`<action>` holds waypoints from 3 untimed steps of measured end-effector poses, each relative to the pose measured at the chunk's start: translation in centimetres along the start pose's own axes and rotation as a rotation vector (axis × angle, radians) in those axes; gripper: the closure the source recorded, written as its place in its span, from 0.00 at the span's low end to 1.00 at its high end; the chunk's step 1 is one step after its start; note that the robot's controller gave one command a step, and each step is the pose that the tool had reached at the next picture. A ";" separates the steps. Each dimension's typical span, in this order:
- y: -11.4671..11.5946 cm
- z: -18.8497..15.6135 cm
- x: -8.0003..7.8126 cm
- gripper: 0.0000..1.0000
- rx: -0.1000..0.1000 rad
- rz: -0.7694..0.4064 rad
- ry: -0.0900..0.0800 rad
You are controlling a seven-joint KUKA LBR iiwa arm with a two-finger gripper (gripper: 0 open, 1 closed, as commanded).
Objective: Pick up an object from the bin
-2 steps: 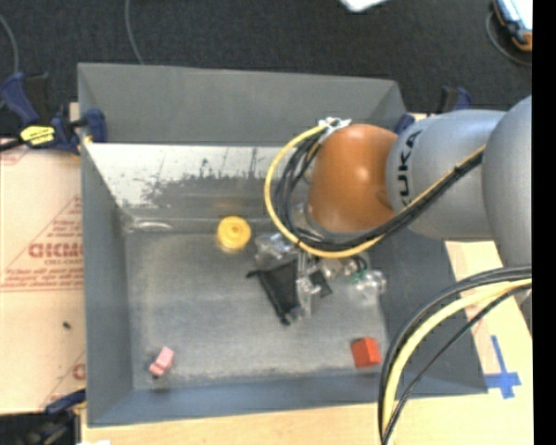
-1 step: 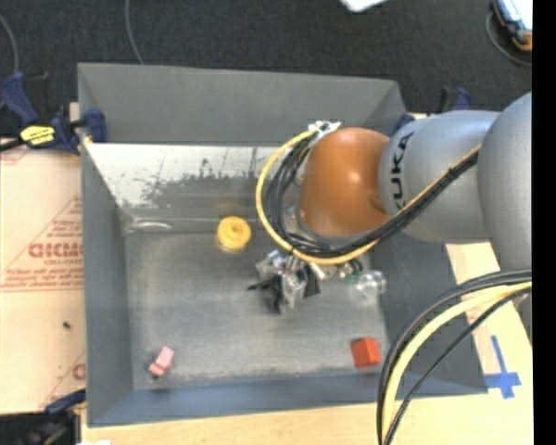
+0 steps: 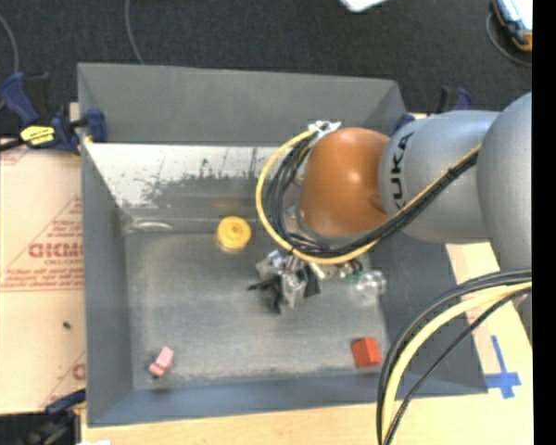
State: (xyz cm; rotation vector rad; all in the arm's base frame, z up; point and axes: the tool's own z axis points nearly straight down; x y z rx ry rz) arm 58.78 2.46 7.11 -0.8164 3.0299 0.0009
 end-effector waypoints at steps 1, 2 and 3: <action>-0.8 -1.1 -1.0 1.00 0.003 0.009 -0.006; -0.9 -10.4 0.5 1.00 0.005 0.014 -0.007; 0.0 -14.4 -0.1 1.00 0.007 0.033 -0.015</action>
Offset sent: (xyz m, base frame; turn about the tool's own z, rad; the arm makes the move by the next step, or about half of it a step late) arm -0.0017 -0.0089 0.0989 0.0089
